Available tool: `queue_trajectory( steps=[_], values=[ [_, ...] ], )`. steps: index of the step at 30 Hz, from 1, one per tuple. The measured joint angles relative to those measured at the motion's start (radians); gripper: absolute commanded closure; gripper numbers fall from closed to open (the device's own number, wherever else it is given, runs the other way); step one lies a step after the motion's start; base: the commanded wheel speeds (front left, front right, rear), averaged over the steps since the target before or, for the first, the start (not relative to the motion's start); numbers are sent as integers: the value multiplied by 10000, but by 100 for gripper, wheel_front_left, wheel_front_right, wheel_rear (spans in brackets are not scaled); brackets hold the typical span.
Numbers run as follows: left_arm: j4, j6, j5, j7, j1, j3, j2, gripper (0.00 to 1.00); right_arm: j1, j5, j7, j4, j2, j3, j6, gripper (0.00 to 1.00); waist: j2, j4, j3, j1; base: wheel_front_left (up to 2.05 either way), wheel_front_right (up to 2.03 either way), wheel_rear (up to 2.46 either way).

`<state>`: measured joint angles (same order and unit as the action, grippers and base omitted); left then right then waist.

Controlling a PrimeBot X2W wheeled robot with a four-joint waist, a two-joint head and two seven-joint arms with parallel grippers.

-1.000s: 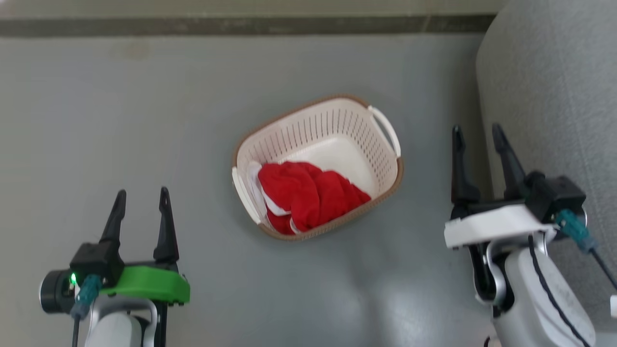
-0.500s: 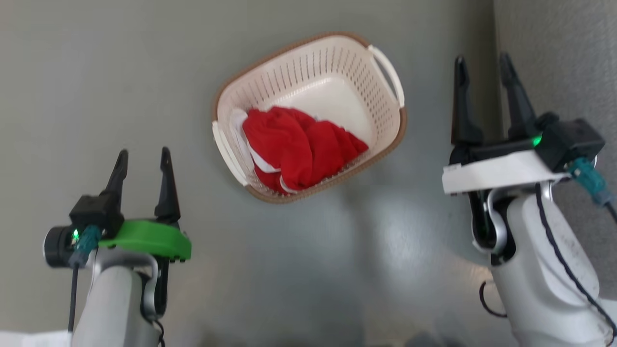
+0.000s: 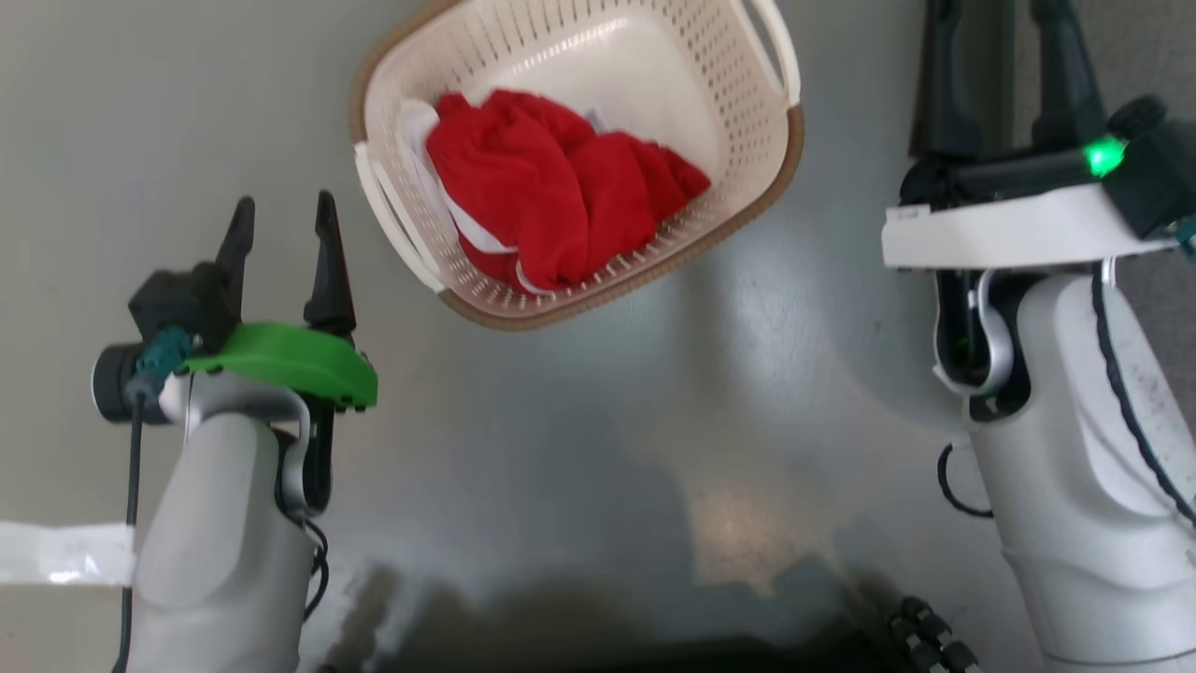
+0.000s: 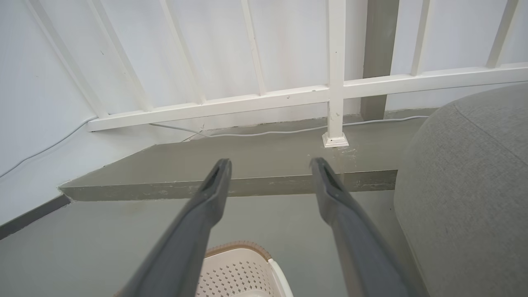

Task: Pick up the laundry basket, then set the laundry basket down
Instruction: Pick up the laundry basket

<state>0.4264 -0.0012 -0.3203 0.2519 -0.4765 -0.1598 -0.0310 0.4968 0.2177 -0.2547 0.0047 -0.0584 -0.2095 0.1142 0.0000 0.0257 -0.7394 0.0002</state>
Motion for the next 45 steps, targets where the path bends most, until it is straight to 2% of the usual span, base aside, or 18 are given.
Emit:
queue_trajectory(
  steps=[12,30,35,37,45],
  values=[
    [1244,-211,-102,0,-941,-468,40,0,692,100,0,-33,-12,190,23,0,0,226,-1311,0,0,0,0],
    [2694,-249,-75,0,-1870,-426,54,0,799,316,0,-40,-23,128,98,0,0,713,-1839,-1,0,0,0],
    [2959,-144,-44,0,-2132,-336,54,0,803,318,0,-40,-19,132,98,0,0,747,-1883,-1,0,0,0],
    [3057,-58,73,0,-2223,-328,56,13,805,370,0,-40,-19,132,100,0,0,754,-1889,-1,0,0,0],
    [3323,29,259,0,-2447,-316,56,41,829,393,0,-40,-17,125,107,0,0,781,-1877,-2,0,0,0]
  ],
)
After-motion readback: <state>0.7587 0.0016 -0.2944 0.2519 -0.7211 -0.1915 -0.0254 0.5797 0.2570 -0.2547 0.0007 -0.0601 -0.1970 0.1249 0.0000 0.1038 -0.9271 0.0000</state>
